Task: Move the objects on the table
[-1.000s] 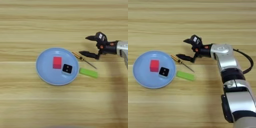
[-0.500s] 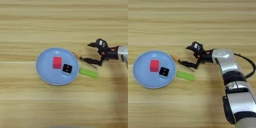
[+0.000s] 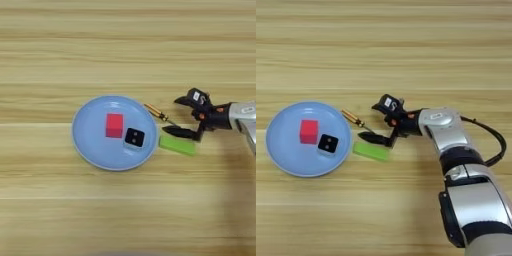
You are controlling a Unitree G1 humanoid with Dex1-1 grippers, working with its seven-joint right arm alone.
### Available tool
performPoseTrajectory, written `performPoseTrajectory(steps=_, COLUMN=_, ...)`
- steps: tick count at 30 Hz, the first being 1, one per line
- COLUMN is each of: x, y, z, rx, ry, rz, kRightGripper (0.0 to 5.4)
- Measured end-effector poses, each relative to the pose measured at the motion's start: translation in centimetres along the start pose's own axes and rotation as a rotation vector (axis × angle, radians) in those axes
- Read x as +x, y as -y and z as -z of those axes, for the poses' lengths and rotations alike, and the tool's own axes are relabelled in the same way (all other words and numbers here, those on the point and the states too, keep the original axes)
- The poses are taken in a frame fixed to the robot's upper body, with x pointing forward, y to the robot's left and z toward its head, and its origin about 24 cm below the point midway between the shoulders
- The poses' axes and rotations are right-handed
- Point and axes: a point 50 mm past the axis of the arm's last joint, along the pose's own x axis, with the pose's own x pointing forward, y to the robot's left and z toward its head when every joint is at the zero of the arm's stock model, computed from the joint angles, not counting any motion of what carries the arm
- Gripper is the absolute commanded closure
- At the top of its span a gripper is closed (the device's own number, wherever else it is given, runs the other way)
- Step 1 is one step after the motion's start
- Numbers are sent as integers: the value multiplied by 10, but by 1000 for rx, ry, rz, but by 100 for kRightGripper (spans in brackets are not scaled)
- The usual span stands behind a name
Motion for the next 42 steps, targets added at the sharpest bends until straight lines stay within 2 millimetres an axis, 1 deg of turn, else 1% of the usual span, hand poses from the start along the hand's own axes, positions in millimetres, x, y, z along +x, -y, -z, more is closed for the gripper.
performPoseTrajectory(steps=4, x=6, y=-2, z=-2, rx=3, ry=6, rz=-12, kRightGripper=5)
performPoseTrajectory(steps=14, x=19, y=-4, z=-5, rx=50, ry=19, rz=-17, kRightGripper=118)
performPoseTrajectory(steps=20, x=24, y=-5, z=-4, rx=115, ry=17, rz=-21, kRightGripper=167)
performPoseTrajectory(steps=22, x=26, y=-6, z=-3, rx=123, ry=18, rz=-24, kRightGripper=199)
performPoseTrajectory(steps=25, x=28, y=-7, z=-3, rx=139, ry=21, rz=-26, kRightGripper=231)
performPoseTrajectory(steps=41, x=34, y=-9, z=-4, rx=176, ry=30, rz=-12, kRightGripper=378)
performPoseTrajectory(steps=42, x=34, y=-9, z=-4, rx=177, ry=30, rz=-12, kRightGripper=395)
